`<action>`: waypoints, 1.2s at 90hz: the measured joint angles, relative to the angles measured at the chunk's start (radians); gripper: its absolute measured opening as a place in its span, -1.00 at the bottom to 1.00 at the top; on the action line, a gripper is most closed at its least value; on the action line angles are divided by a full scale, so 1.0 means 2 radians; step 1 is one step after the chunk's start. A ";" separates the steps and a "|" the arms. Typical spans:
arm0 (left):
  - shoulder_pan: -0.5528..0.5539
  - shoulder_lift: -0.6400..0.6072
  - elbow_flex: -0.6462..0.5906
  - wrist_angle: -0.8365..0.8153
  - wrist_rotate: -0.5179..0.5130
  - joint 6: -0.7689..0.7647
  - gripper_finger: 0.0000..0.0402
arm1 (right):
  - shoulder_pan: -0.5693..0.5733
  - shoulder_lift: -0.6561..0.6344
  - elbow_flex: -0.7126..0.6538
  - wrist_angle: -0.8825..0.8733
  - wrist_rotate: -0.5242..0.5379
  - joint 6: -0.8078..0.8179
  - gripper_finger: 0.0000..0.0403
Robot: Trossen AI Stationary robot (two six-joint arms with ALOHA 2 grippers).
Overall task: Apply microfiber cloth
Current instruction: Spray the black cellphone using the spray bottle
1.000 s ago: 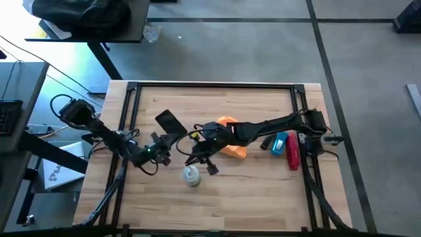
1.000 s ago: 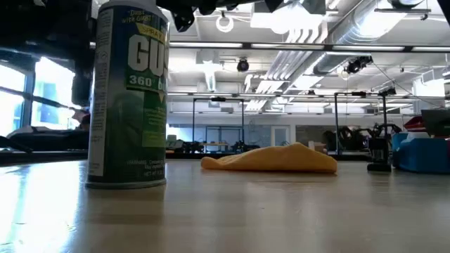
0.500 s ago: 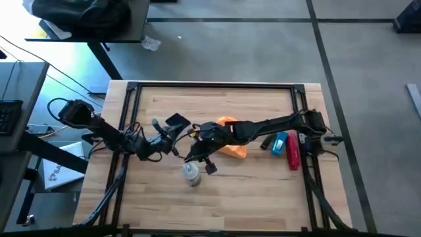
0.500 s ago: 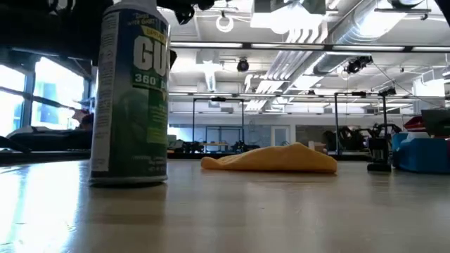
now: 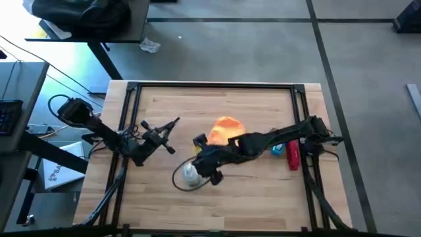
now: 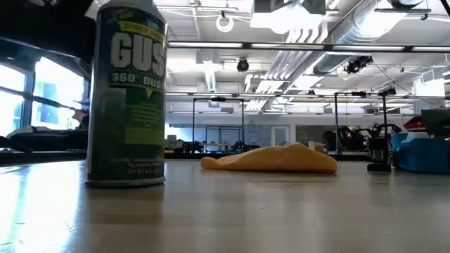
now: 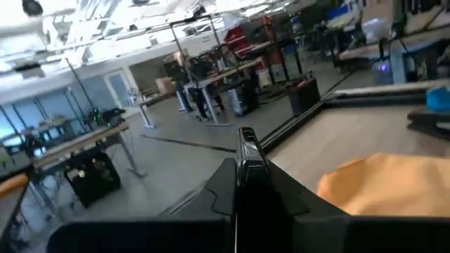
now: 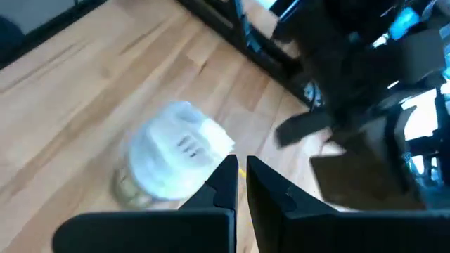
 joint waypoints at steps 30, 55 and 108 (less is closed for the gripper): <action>-0.099 -0.076 0.000 0.024 -0.008 -0.066 -0.94 | 0.076 0.003 -0.034 0.017 -0.011 0.155 -1.00; -0.172 -0.068 0.000 -0.007 0.050 -0.247 -0.94 | 0.133 0.062 -0.125 0.245 0.038 0.251 -1.00; -0.271 -0.093 0.000 -0.006 -0.067 -0.176 -0.95 | 0.049 0.148 -0.129 0.240 0.133 0.282 -1.00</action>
